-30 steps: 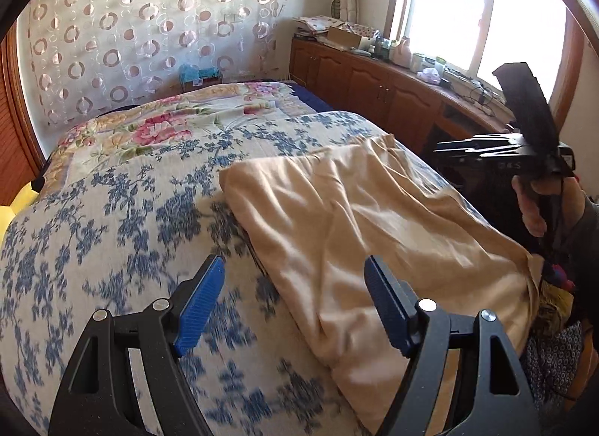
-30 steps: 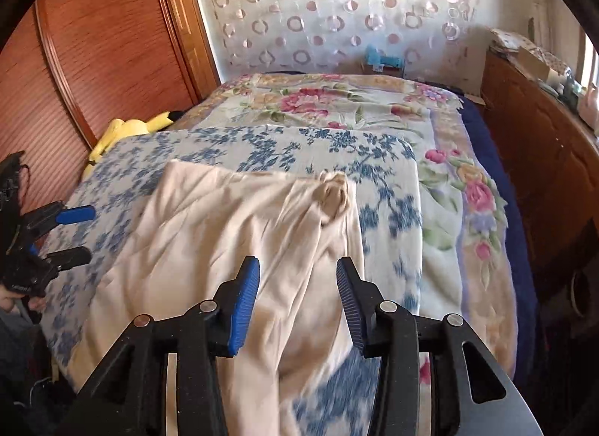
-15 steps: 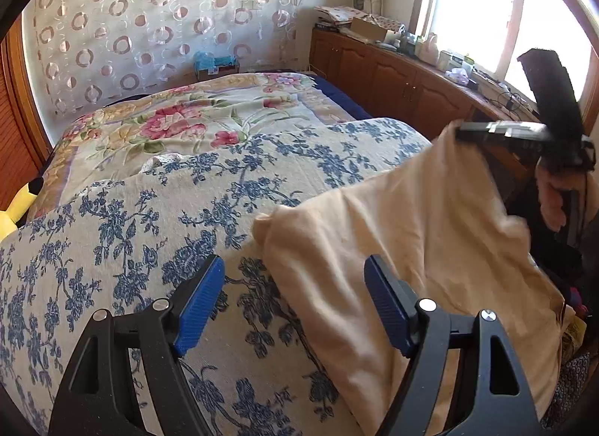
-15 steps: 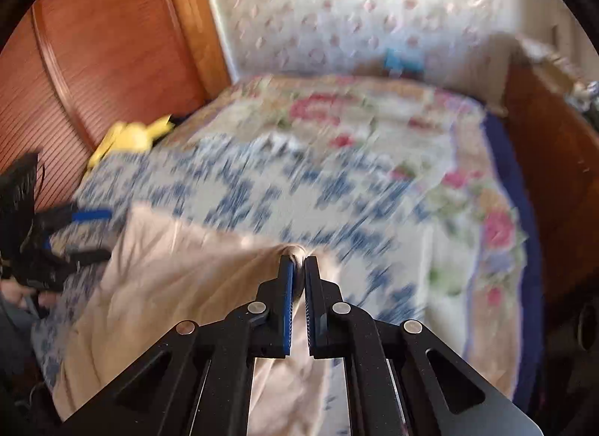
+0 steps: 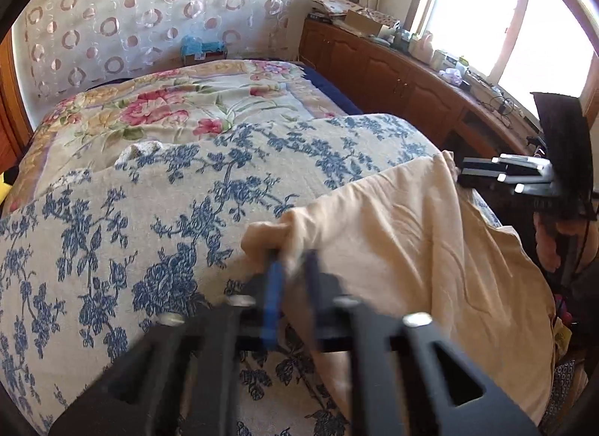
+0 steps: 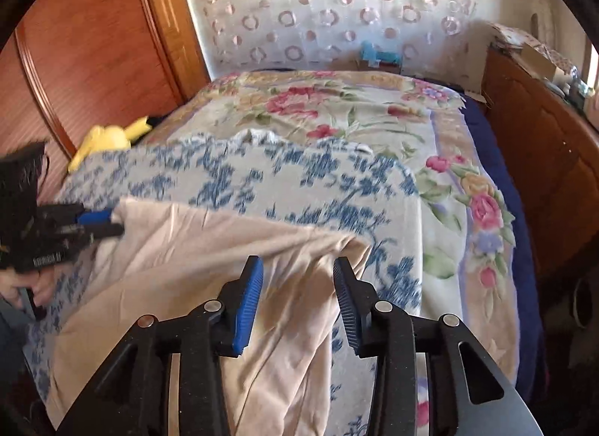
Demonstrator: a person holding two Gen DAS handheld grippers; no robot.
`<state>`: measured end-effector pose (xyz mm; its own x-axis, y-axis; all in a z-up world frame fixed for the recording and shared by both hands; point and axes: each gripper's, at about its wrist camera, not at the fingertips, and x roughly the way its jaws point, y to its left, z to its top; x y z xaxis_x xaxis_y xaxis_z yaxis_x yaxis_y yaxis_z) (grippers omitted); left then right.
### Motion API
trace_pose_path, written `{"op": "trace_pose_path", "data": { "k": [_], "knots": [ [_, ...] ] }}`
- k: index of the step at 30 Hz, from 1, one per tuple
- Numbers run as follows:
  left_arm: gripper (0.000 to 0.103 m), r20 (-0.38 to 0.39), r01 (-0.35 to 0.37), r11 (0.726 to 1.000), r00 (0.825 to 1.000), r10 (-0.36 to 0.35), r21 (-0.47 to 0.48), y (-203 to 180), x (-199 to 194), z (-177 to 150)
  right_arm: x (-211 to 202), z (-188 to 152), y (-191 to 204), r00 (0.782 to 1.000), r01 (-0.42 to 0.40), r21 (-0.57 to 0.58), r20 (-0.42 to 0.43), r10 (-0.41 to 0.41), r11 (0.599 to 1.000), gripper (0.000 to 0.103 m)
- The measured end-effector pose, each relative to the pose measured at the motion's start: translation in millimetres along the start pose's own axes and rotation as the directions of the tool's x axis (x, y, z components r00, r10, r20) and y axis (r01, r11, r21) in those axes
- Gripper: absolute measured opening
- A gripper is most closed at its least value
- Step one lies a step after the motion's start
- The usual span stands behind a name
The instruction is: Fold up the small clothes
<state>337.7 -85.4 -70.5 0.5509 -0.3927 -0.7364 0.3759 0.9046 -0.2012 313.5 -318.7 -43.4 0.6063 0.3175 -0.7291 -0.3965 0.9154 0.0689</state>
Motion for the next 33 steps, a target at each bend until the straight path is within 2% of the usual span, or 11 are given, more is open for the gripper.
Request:
{"op": "trace_pose_path", "data": {
  "k": [1,5,9,13,16,17,19,20,21,25,33],
  "knots": [
    [0.004,0.011,0.000,1.000,1.000,0.000,0.001,-1.2,-3.2,2.0,3.1,-4.2,1.5,1.000,0.017,-0.015,-0.015,-0.018,1.000,0.041],
    [0.004,0.154,-0.045,0.999,0.987,0.046,-0.008,-1.9,-37.3,17.6,13.6,-17.3,-7.7,0.998,0.039,-0.005,-0.047,-0.039,0.999,0.041],
    [0.005,0.133,-0.136,0.991,0.982,0.132,0.021,-4.7,-34.8,24.6,10.7,-18.6,-15.4,0.998,0.044,0.025,-0.037,-0.043,0.999,0.041],
    [0.007,0.144,-0.134,0.990,0.981,0.128,0.031,-7.0,-44.4,16.6,-2.3,-19.6,-2.3,0.999,0.044,0.034,-0.005,-0.044,0.998,0.042],
    [0.030,0.140,-0.114,0.992,0.985,0.104,0.062,-14.4,-57.0,2.6,-32.8,-37.2,6.8,0.999,0.027,0.034,0.028,-0.028,0.999,0.042],
    [0.042,0.141,-0.105,0.992,0.985,0.094,0.072,-18.1,-62.2,-3.1,-42.9,-44.8,9.8,0.999,0.023,0.032,0.038,-0.024,0.999,0.042],
    [0.053,0.136,-0.086,0.992,0.988,0.074,0.087,-25.8,-73.2,-15.9,-63.3,-62.7,16.1,0.998,0.017,0.028,0.052,-0.018,0.999,0.044],
    [0.067,0.126,-0.076,0.993,0.990,0.065,0.088,-28.5,-76.7,-21.5,-72.8,-73.1,20.1,0.998,0.012,0.028,0.058,-0.013,1.000,0.046],
    [0.075,0.117,-0.062,0.994,0.992,0.052,0.088,-32.1,-80.2,-27.8,-81.2,-81.5,22.1,0.998,0.009,0.028,0.060,-0.010,1.000,0.046],
    [0.076,0.103,-0.046,0.993,0.994,0.034,0.112,-49.0,-96.6,-57.5,-111.0,-121.2,35.6,0.998,0.008,0.018,0.066,-0.009,1.000,0.048],
    [0.076,0.066,-0.018,0.995,0.998,0.011,0.100,-76.0,-118.0,-117.6,-126.2,-170.9,41.1,0.999,0.037,0.096,0.024,-0.039,0.995,0.048]
  ]
}}
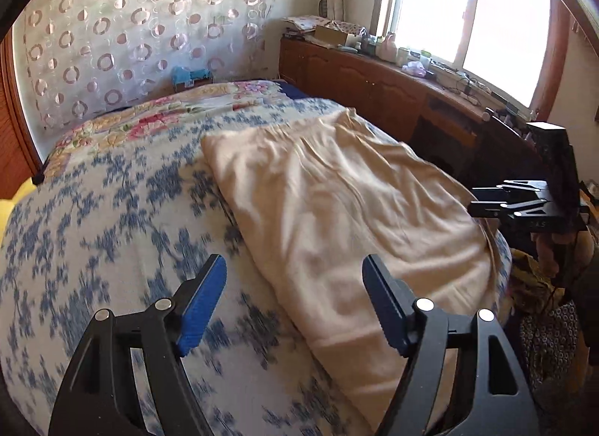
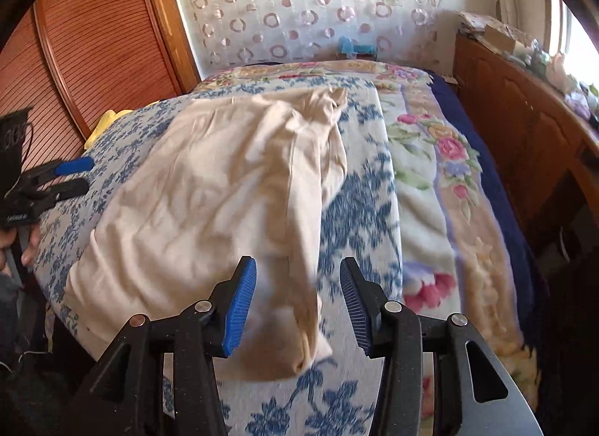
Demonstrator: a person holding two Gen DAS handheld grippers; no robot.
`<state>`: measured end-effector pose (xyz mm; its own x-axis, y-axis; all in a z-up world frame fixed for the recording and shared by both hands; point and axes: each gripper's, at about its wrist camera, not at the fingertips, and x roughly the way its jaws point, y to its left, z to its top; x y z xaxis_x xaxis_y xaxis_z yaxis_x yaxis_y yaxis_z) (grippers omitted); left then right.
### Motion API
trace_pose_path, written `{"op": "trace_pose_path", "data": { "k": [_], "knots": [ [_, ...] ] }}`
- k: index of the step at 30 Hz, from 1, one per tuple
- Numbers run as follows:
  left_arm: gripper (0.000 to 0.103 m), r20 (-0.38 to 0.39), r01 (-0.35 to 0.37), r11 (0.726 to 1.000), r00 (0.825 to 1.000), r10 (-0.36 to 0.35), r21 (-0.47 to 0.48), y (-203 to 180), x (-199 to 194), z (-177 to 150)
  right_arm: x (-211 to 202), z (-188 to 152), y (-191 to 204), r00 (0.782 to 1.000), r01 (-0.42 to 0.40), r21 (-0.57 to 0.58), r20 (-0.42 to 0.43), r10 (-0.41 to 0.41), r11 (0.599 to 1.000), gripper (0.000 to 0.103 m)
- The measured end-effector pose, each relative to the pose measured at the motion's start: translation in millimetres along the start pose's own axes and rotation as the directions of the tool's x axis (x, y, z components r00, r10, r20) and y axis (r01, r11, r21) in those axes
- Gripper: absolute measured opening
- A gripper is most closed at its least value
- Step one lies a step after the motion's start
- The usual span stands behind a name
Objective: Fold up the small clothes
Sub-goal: 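Grasp the folded shirt with the right gripper while the left gripper grasps it too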
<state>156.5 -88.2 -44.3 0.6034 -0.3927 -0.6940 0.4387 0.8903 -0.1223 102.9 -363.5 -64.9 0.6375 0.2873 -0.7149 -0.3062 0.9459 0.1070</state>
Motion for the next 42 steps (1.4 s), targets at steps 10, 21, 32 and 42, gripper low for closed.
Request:
{"op": "trace_pose_path", "data": {
  "k": [10,21,32,42],
  "knots": [
    [0.076,-0.039,-0.015,1.000,0.999,0.014,-0.004,-17.2,-13.5,-45.2,-6.5,-25.9,-4.9,0.998,-0.065,0.087,0.015,0.064,0.994,0.048],
    [0.076,-0.055,-0.002,0.999,0.998,0.000,-0.041,-17.7,-14.7,-65.7,-2.5,-37.0,5.0,0.998,-0.052,0.056,0.022,0.051,0.997,0.048],
    [0.059,-0.080,0.107,0.993,0.991,-0.111,-0.049,-39.2,-14.8,-83.2,-2.5,-44.5,17.2,0.998,-0.052,0.002,0.017,0.052,0.999,0.048],
    [0.006,-0.067,0.109,0.994,0.992,-0.107,0.026,-62.2,-23.1,-82.3,-4.6,-44.1,21.5,0.996,-0.091,-0.056,-0.004,0.091,0.994,0.012]
  ]
}}
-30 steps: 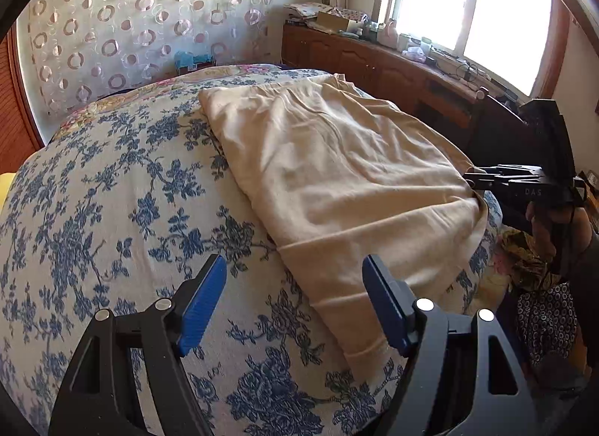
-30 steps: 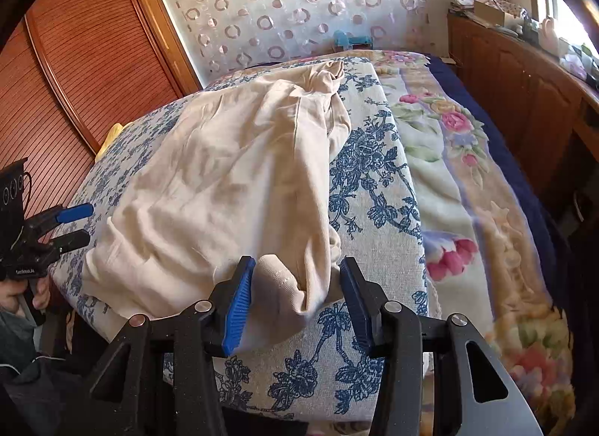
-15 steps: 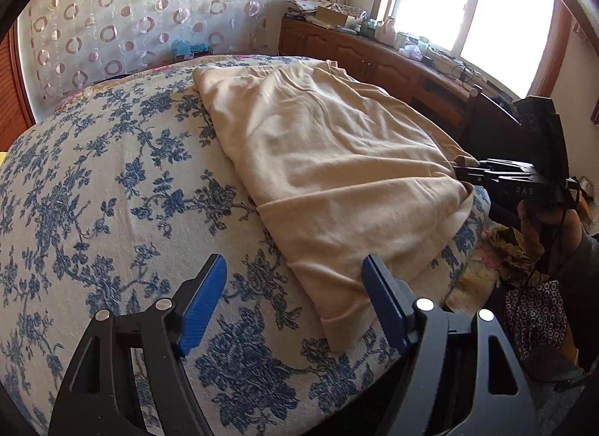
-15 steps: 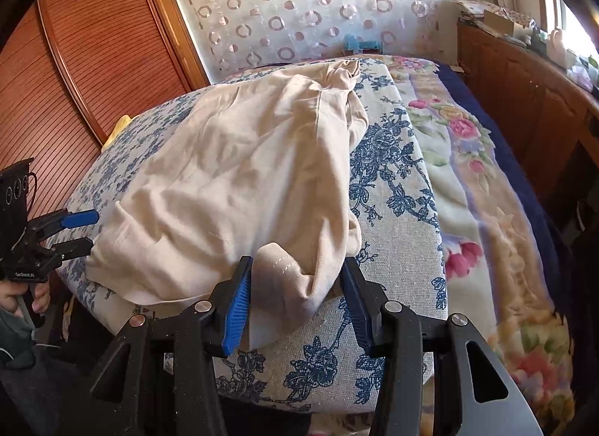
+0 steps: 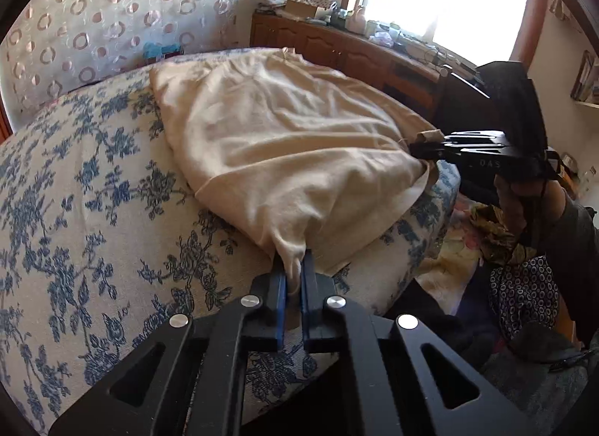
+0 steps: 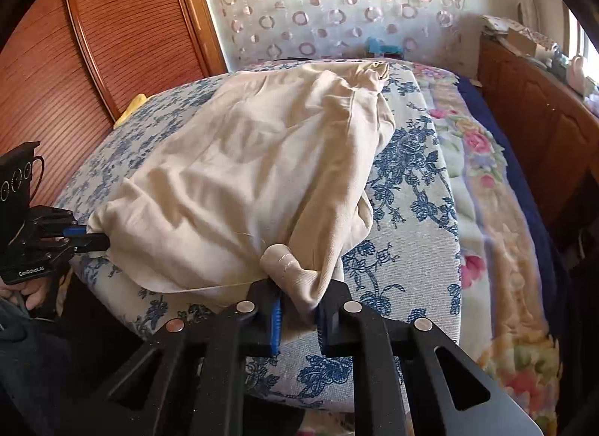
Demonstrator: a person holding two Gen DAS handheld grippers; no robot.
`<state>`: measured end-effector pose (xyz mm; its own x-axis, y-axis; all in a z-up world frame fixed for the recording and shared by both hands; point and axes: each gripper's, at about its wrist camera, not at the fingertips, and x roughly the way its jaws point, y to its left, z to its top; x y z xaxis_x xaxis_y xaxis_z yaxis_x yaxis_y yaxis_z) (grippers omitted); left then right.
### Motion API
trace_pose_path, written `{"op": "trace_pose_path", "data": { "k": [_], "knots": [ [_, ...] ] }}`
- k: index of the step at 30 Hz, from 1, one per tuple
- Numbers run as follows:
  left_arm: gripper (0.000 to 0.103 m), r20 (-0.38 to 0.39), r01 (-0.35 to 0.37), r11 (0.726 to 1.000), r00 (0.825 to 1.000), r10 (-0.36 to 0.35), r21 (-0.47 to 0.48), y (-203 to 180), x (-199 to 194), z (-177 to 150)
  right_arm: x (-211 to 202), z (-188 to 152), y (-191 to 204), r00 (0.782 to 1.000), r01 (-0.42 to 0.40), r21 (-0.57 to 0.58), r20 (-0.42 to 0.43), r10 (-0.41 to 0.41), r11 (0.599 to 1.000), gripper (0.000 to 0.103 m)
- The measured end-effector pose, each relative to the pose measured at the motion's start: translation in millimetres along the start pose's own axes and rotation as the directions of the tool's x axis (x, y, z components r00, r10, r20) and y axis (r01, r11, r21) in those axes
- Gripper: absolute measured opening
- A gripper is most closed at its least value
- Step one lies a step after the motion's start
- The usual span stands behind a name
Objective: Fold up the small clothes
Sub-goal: 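Grasp the folded shirt with the right gripper while the left gripper grasps it too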
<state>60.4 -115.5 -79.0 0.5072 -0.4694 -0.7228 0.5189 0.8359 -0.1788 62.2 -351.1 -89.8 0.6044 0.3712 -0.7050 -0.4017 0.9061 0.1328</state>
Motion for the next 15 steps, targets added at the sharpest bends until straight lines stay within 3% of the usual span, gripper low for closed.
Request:
{"op": "trace_pose_path", "data": {
  "k": [4,9,15],
  "knots": [
    [0.006,0.099,0.043,0.999,0.994,-0.042,-0.007,3.1,-30.5,29.7,-18.9,15.6,-7.3,0.996,-0.064,0.024,0.062,0.062,0.998,0.011],
    [0.006,0.212,0.044,0.999,0.976,-0.039,-0.017,29.0,-46.9,95.0,-44.1,75.3,-15.7,0.981,-0.105,-0.008,0.164,0.105,0.994,0.010],
    [0.006,0.215,-0.032,0.996,0.975,0.048,-0.078,83.8,-12.1,165.4,-10.3,160.6,-40.8,0.986,-0.071,-0.010,0.152,0.071,0.997,0.010]
  ]
}}
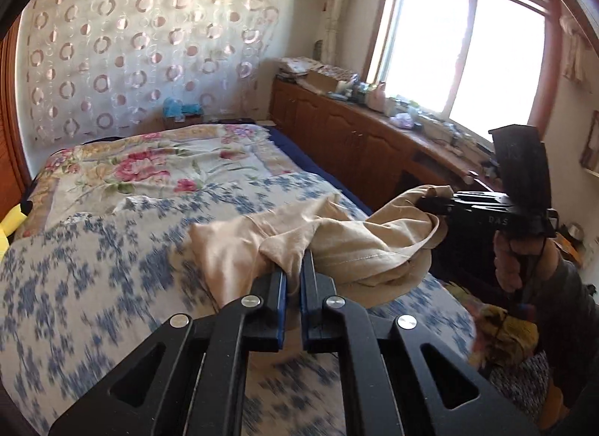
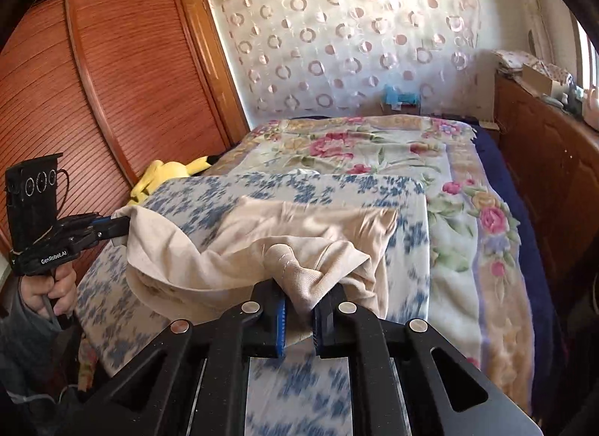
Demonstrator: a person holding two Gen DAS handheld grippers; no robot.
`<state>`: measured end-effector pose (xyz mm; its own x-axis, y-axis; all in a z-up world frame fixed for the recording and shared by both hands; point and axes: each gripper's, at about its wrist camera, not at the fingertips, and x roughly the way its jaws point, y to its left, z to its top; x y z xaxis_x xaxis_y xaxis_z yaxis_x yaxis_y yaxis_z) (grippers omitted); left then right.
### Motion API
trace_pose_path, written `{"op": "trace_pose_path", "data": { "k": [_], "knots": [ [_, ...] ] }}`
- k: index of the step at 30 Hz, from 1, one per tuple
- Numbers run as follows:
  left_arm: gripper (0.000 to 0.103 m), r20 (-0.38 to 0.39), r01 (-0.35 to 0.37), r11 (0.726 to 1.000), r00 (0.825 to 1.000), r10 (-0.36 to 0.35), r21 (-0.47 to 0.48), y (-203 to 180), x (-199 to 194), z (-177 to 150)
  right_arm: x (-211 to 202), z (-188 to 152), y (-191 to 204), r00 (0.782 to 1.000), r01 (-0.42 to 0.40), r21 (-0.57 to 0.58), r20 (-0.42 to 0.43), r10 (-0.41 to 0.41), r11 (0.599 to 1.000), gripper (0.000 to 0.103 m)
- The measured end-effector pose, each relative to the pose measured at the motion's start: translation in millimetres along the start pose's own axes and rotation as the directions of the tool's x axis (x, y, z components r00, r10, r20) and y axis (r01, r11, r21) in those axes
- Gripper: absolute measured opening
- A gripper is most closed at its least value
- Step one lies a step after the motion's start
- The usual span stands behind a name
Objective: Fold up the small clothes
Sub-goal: 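Grasp the folded shirt with the right gripper while the left gripper grasps it too, then lift the folded shirt with both grippers off the bed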
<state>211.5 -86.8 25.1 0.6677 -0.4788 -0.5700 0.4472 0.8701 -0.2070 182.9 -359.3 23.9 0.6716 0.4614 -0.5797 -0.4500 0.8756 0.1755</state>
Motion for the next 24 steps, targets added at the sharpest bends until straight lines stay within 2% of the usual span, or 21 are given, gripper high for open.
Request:
{"op": "trace_pose_path", "data": {
  "k": [5,7,8,9,10,12,14,17,20,22,24],
  "knots": [
    [0.009,-0.075,-0.041,0.998,0.996,0.037,-0.045,41.9,54.0,17.4,68.9,33.5,-24.3,0.996,0.018,0.046,-0.083,-0.015,0.999,0.011],
    [0.019,-0.100,-0.063,0.997,0.993,0.058,-0.044,48.9,66.4,18.3,91.8,38.3,-29.8,0.993,0.058,0.044,-0.110,-0.053,0.997,0.014],
    [0.033,-0.099,-0.071,0.997,0.993,0.066,-0.040,52.3,69.3,18.0,100.2,39.5,-32.7,0.991,0.074,0.046,-0.117,-0.068,0.996,0.017],
    [0.045,-0.086,-0.073,0.997,0.994,0.070,-0.037,56.5,70.5,18.4,106.6,45.4,-32.3,0.990,0.080,0.053,-0.117,-0.073,0.995,0.025],
    [0.047,-0.076,-0.074,0.997,0.995,0.071,-0.037,59.4,69.9,18.1,110.1,46.5,-34.8,0.990,0.090,0.058,-0.109,-0.084,0.994,0.033],
    [0.062,-0.083,-0.064,0.997,0.995,0.061,-0.034,62.9,70.2,16.9,107.0,48.9,-34.5,0.989,0.138,0.051,-0.069,-0.134,0.989,0.042],
    [0.069,-0.094,-0.047,0.999,0.995,0.044,-0.021,63.1,71.2,10.6,101.3,48.2,-28.3,0.990,0.142,0.029,-0.019,-0.141,0.989,0.045],
    [0.073,-0.142,-0.031,1.000,0.989,0.031,0.006,59.1,80.2,1.1,92.6,40.9,-17.1,0.990,0.141,-0.029,0.009,-0.141,0.990,0.048],
    [0.073,-0.182,-0.026,0.999,0.983,0.029,0.019,55.8,93.8,-7.2,88.9,34.9,-9.4,0.988,0.152,-0.093,0.032,-0.149,0.984,0.059],
    [0.073,-0.202,-0.039,0.999,0.978,0.043,0.022,58.6,106.1,-7.3,106.4,24.6,-16.8,0.992,0.115,-0.121,-0.033,-0.120,0.986,0.061],
    [0.073,-0.216,-0.053,0.999,0.975,0.053,0.008,63.4,118.4,-5.4,129.7,22.3,-21.0,0.986,0.122,-0.129,-0.098,-0.135,0.984,0.061]
  ]
}}
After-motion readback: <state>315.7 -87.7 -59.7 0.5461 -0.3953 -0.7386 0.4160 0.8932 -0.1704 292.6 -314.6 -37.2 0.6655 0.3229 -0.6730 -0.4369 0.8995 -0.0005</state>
